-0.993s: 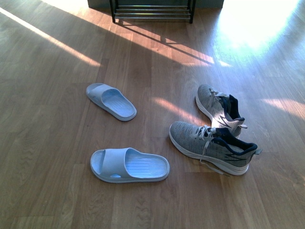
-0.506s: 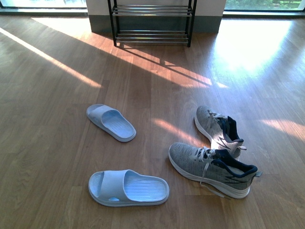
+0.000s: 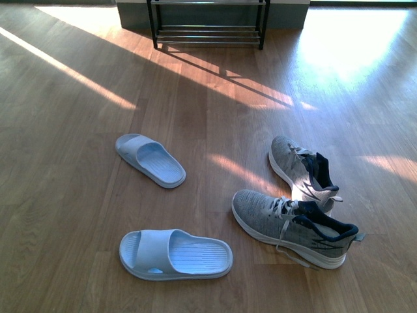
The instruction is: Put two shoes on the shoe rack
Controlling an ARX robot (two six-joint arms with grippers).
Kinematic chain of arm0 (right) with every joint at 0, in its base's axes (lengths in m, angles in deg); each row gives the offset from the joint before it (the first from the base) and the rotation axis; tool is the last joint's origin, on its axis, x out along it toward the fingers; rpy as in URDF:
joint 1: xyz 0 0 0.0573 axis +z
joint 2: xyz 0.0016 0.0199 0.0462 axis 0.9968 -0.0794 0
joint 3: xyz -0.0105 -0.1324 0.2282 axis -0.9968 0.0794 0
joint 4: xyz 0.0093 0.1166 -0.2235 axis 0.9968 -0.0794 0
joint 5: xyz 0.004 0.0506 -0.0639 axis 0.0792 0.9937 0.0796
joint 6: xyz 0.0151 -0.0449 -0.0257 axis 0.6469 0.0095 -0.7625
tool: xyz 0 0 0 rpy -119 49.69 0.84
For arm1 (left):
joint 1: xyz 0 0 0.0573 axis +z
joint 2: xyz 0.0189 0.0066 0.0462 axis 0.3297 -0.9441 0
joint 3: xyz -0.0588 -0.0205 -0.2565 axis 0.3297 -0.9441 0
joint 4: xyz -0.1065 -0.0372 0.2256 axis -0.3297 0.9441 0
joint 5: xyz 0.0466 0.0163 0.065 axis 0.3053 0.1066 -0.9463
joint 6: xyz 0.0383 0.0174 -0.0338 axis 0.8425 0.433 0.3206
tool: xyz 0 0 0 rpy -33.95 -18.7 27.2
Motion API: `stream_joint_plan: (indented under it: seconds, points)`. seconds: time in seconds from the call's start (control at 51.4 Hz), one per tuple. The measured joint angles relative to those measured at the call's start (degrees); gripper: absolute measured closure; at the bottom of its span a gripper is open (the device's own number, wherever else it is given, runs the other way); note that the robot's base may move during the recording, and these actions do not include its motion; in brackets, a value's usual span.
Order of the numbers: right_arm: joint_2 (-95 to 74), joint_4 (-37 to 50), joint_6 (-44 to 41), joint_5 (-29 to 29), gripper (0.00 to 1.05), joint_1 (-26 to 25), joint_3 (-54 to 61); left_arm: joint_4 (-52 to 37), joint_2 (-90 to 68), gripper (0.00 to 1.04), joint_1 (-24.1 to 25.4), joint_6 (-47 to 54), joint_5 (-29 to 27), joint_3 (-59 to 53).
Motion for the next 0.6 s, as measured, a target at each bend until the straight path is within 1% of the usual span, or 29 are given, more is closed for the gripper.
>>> stream_joint_plan:
  seconds: [0.604]
  points:
    - [-0.1, 0.0, 0.0, 0.0, 0.09, 0.0, 0.0, 0.0, 0.0, 0.09, 0.0, 0.0, 0.0, 0.0]
